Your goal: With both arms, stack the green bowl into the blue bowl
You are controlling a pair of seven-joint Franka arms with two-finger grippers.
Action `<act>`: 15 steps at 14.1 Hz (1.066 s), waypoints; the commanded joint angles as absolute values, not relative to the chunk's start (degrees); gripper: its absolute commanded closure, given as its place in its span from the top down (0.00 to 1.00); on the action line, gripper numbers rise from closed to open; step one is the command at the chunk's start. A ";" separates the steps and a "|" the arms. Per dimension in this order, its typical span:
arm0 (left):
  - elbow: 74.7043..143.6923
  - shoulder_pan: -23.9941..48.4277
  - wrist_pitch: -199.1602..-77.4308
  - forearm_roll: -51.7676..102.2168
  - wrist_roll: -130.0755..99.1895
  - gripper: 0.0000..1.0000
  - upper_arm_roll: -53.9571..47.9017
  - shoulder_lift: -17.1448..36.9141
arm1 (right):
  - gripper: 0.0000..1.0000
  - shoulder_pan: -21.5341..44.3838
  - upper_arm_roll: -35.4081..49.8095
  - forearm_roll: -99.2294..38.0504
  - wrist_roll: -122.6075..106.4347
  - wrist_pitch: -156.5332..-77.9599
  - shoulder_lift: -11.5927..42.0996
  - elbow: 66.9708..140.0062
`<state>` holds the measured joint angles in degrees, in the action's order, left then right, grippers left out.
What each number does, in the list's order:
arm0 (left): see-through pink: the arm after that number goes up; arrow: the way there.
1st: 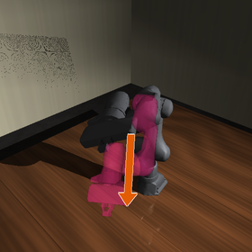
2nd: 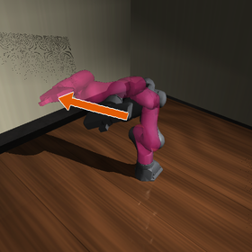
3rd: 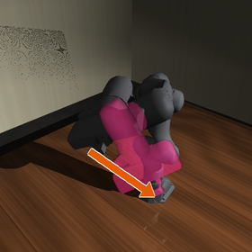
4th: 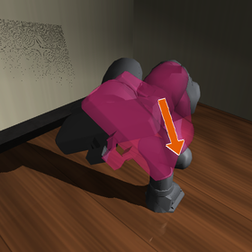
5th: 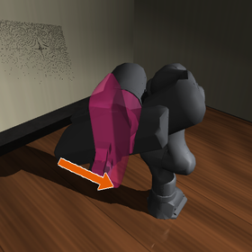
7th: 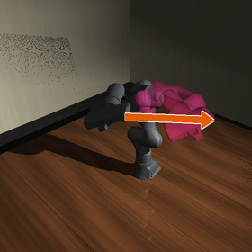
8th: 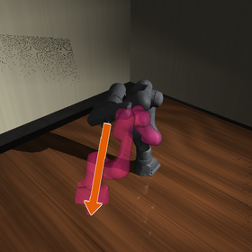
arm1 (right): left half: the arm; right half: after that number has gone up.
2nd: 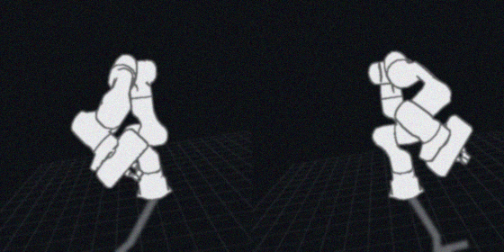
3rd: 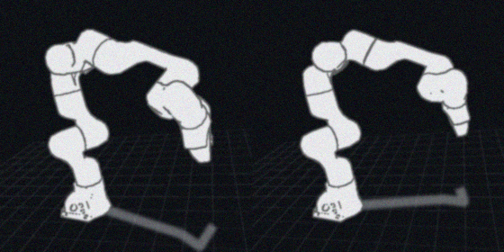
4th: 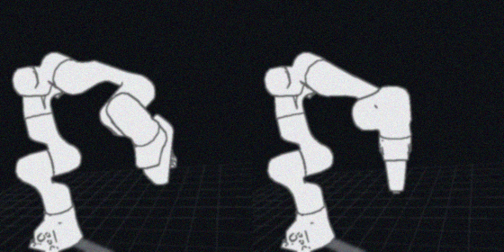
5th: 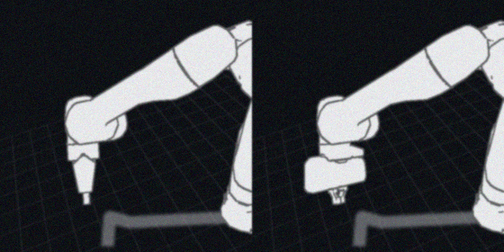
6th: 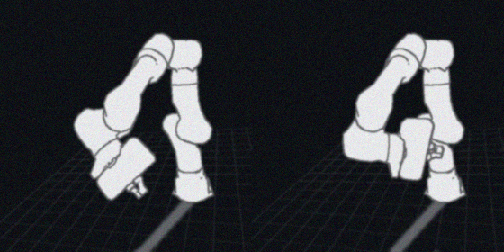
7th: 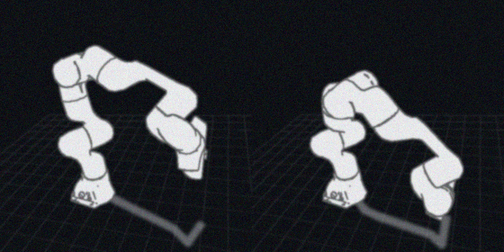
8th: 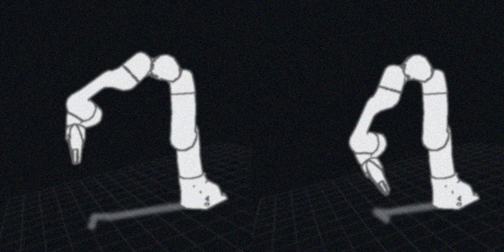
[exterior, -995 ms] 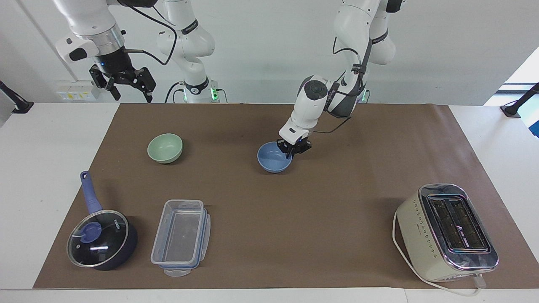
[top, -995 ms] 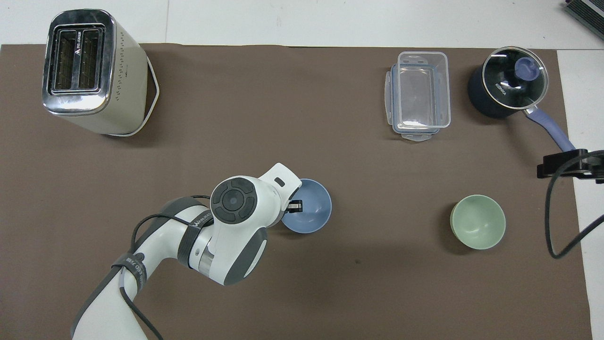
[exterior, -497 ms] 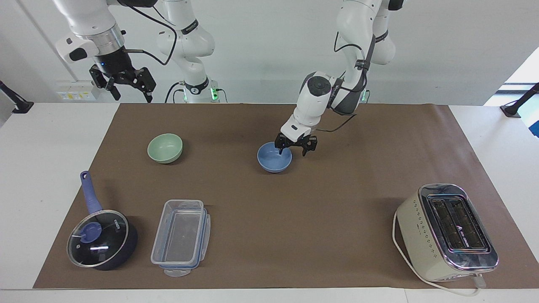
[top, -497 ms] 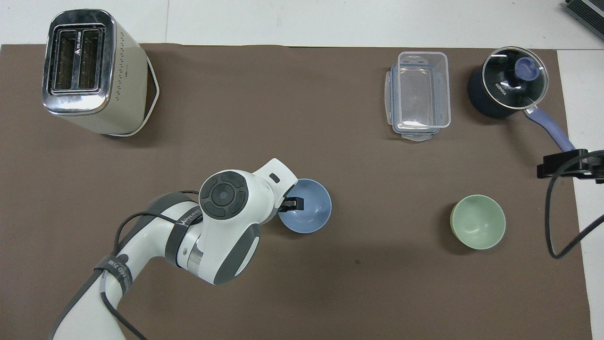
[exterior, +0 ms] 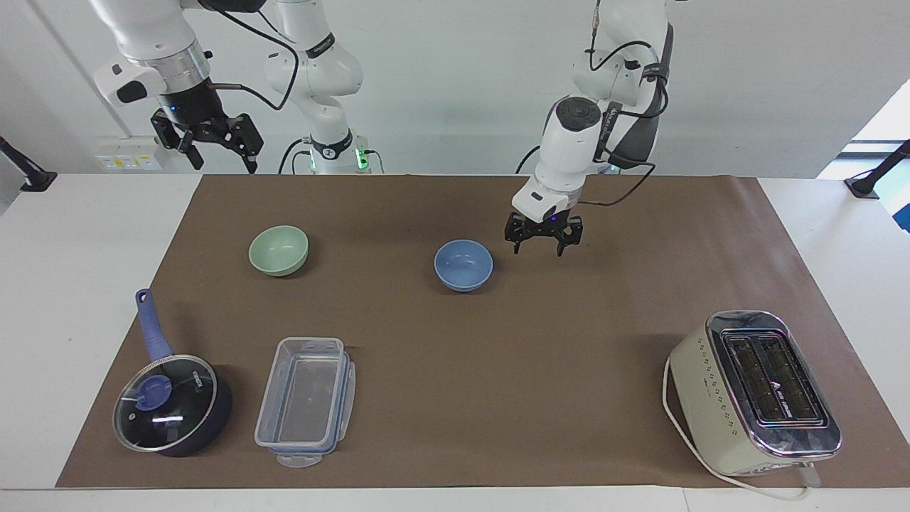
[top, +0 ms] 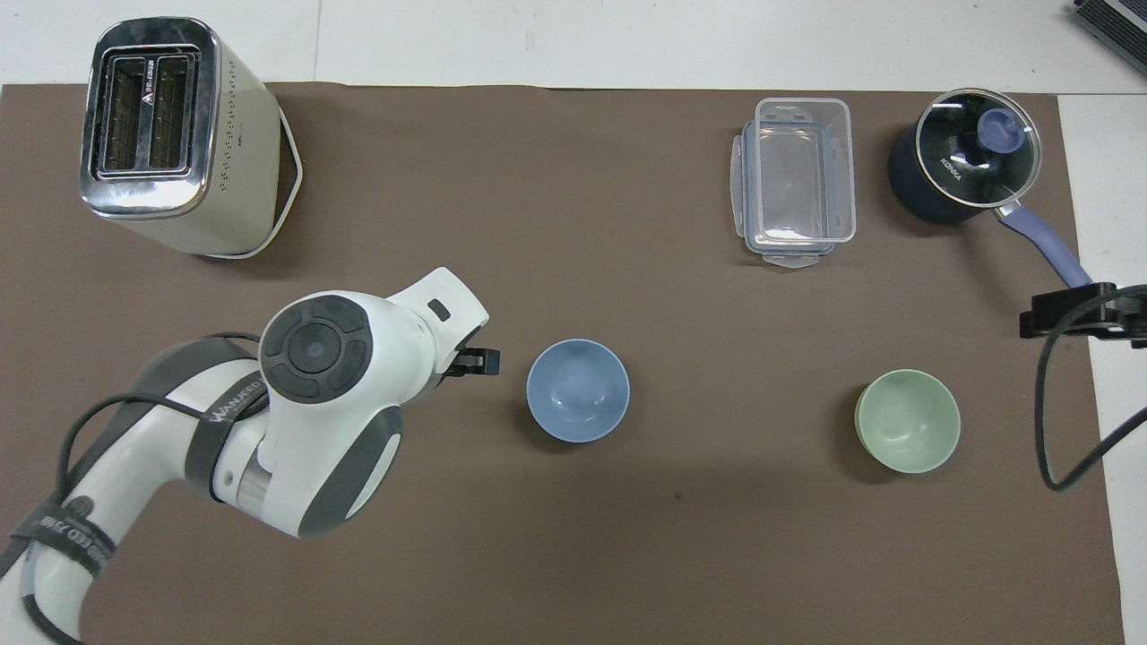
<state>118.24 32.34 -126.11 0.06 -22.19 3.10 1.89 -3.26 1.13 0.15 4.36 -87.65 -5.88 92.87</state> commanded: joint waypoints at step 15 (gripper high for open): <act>82.54 8.79 -87.99 -0.26 4.22 1.00 3.25 2.89 | 1.00 -3.78 1.32 -1.14 3.69 -87.36 -6.50 93.25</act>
<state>88.27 9.35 -92.32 -0.14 3.72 3.59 -0.72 -3.26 1.13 0.15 4.36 -87.65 -5.88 92.87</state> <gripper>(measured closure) 0.000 0.000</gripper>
